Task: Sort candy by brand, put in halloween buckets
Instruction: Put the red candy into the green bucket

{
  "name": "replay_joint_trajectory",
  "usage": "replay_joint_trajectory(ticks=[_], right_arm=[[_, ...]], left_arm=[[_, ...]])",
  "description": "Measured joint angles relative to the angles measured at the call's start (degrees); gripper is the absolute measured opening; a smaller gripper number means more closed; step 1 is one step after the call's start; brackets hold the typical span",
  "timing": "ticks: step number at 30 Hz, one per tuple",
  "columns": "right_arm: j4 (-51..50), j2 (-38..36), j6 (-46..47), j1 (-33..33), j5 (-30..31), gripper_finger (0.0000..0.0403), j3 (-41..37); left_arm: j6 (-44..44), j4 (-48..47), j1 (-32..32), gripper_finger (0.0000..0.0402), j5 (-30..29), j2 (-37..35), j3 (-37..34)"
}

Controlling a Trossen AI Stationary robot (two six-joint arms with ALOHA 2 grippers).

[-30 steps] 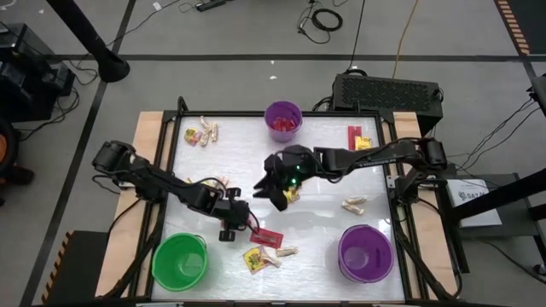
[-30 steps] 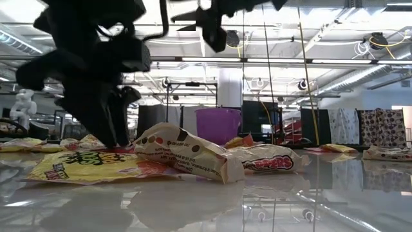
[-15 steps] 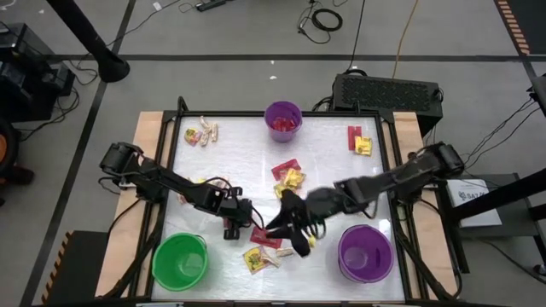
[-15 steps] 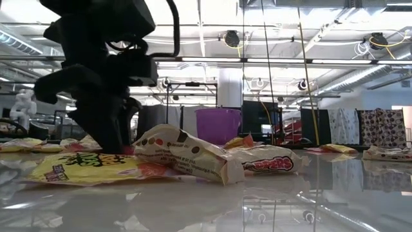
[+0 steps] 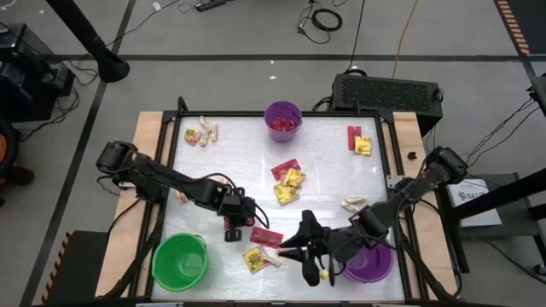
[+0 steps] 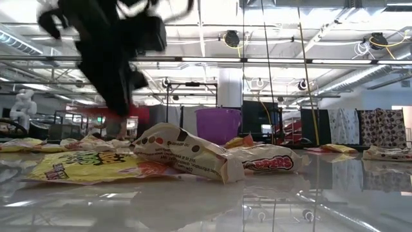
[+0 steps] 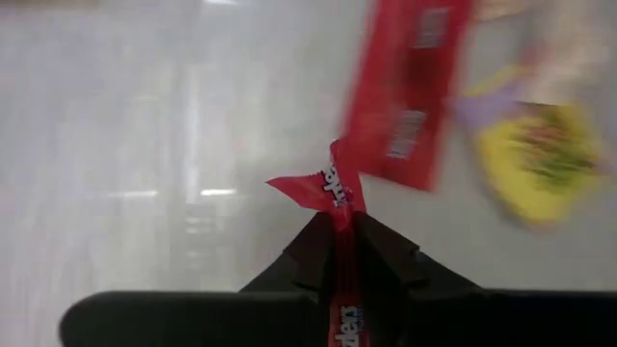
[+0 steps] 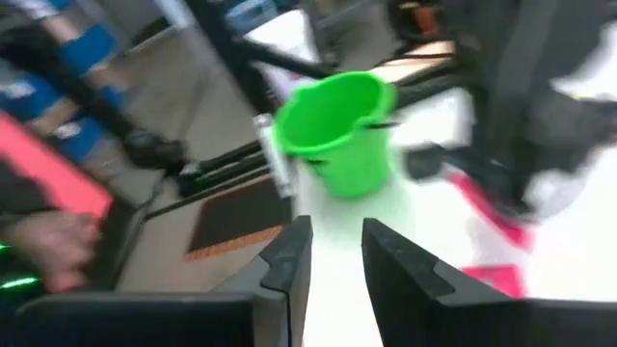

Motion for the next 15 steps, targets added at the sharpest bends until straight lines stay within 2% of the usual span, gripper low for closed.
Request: replay_joint_trajectory(ticks=[3, 6, 9, 15], right_arm=[[-1.2, 0.0, 0.9, -0.4, 5.0, 0.0088, 0.0], [-1.9, 0.0, 1.0, -1.5, 8.1, 0.0088, 0.0], [-2.0, 0.0, 1.9, -3.5, 9.6, 0.0088, 0.0], [-1.7, 0.0, 0.2, -8.3, 9.7, 0.0088, 0.0]], left_arm=[[0.3, -5.7, -0.9, 0.0047, 3.7, -4.0, 2.1], [1.5, -10.0, -2.1, 0.0044, 3.9, -9.3, 3.7], [0.9, -13.1, -3.8, 0.0043, 3.7, -15.1, 4.6], [-6.2, -18.1, -8.9, 0.0043, 3.6, -26.8, 4.5]])
